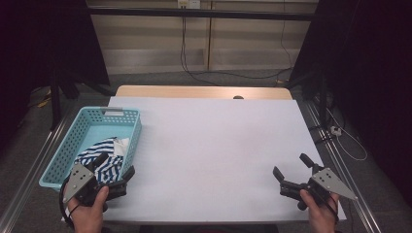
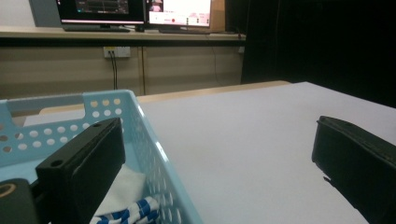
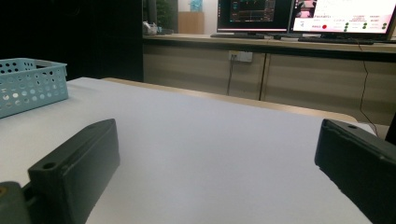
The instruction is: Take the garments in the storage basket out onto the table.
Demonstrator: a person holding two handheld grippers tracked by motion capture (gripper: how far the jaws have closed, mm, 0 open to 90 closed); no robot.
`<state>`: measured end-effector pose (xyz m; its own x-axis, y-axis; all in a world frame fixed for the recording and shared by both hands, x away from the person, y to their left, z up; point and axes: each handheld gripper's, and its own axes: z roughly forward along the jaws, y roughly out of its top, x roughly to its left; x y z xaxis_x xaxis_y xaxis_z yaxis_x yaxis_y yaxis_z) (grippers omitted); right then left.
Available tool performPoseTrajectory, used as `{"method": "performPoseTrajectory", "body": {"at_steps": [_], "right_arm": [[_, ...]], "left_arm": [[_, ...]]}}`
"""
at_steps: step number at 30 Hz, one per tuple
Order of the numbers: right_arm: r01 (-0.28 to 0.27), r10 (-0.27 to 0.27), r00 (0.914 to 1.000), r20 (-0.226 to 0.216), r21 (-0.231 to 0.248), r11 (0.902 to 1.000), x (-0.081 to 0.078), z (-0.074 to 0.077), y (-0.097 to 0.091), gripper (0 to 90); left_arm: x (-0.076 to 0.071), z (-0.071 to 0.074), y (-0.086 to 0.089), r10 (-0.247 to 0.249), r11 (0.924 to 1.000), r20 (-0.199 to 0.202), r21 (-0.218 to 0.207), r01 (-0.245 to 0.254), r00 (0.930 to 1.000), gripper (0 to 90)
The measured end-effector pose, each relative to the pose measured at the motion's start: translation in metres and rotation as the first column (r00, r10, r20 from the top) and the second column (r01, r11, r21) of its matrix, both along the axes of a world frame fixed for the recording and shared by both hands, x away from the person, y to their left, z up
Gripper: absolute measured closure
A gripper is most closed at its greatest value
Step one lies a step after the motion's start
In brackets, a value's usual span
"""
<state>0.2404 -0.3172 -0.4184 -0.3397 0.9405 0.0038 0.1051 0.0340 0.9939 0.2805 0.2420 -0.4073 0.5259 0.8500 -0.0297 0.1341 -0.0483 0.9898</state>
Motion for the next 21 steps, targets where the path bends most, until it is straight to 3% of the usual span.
{"method": "performPoseTrajectory", "body": {"at_steps": [5,10,15,19,21], "right_arm": [[-0.018,0.018,0.9998,-0.002,0.009,0.9998,0.002,-0.001,0.0,0.0],[-0.026,0.026,0.9997,-0.002,0.009,0.9996,0.004,-0.001,0.0,0.0],[-0.044,0.044,0.999,-0.006,0.007,0.999,0.008,-0.001,0.004,0.0],[-0.046,0.046,0.9989,-0.005,0.005,0.9989,0.008,-0.001,0.005,0.0],[-0.051,0.051,0.9987,-0.005,0.003,0.9987,0.009,-0.001,0.005,0.0]], "left_arm": [[0.0,0.001,0.001,0.014,0.9998,-0.011,0.016,-0.014,0.9998,2.8],[0.0,0.003,0.0,0.014,0.9999,-0.021,-0.002,-0.014,0.9997,3.8],[0.005,0.007,0.002,0.023,0.9997,-0.072,0.009,-0.023,0.9971,2.1],[0.006,0.011,0.004,0.009,0.9997,-0.076,0.024,-0.007,0.9971,2.2],[0.008,0.017,0.008,0.001,0.9993,-0.059,0.037,0.002,0.9982,2.7]]}}
